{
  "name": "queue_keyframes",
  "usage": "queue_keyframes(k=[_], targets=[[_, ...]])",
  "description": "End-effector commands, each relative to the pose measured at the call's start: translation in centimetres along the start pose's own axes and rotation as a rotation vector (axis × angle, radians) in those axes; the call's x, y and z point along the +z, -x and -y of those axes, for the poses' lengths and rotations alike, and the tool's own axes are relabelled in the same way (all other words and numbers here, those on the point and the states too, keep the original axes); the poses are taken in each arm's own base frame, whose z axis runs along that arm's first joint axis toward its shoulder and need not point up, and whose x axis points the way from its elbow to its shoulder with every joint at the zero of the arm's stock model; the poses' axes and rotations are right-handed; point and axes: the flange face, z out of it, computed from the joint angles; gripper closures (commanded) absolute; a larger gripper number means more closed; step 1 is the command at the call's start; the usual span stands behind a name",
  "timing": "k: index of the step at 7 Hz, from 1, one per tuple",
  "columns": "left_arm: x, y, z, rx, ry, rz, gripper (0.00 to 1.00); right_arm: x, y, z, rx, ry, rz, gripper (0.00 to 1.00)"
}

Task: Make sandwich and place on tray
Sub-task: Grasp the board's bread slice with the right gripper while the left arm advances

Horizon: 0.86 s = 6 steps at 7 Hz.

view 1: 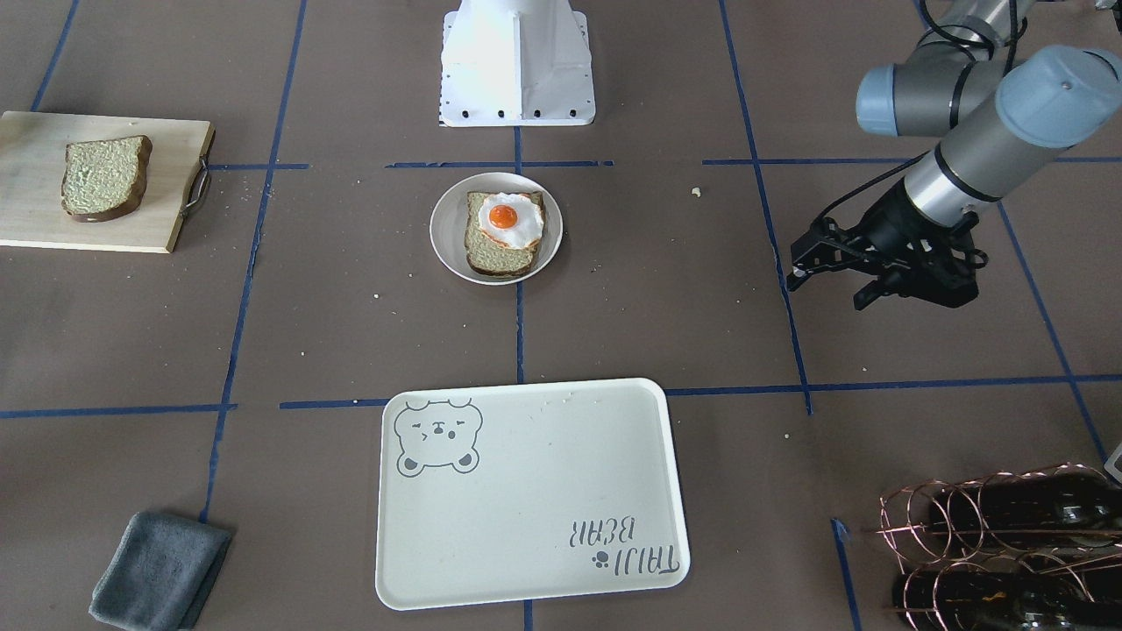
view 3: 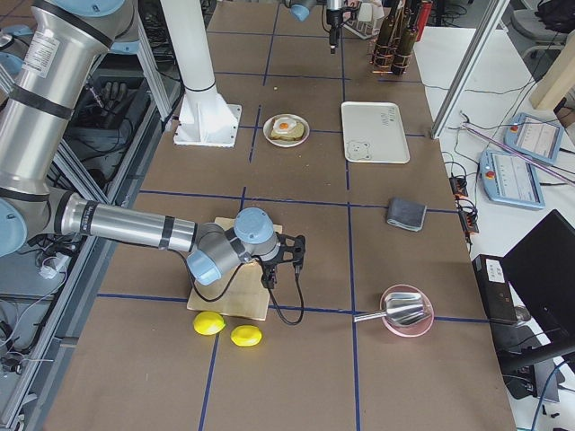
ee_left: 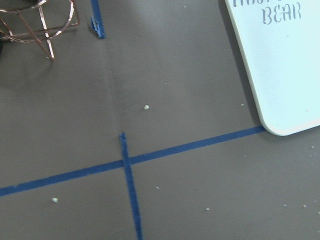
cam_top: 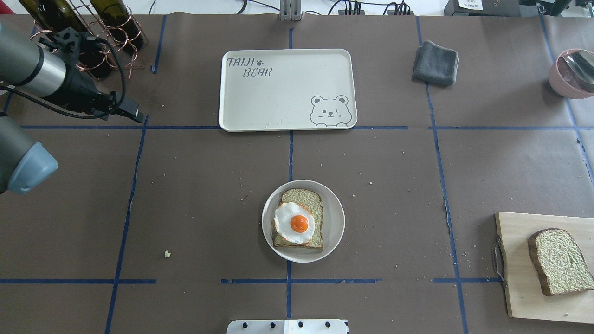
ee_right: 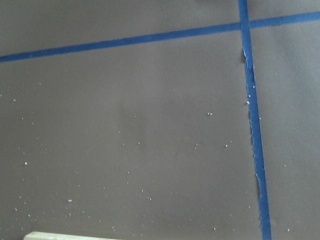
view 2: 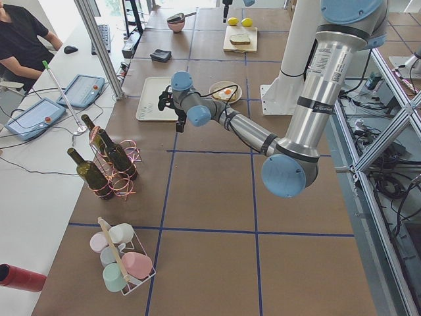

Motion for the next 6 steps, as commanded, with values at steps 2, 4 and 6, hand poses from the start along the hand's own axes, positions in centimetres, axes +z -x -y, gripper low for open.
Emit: queue_keyframes(k=[2,4,6], targets=[[1.1,-5.1,-0.2,-0.058,0.013,-0.045,0.0,5.2,3.9,-4.7,0.006,0.044,-0.019,0.02],[1.2,-5.0,-0.1,-0.058,0.004,-0.037,0.0,7.0,5.5,-6.1,-0.014,0.07,-0.031,0.05],[1.2,-5.0,-0.1,-0.058,0.004,-0.037,0.0,6.1,4.5,-7.7,-0.017,0.091,-0.047,0.06]])
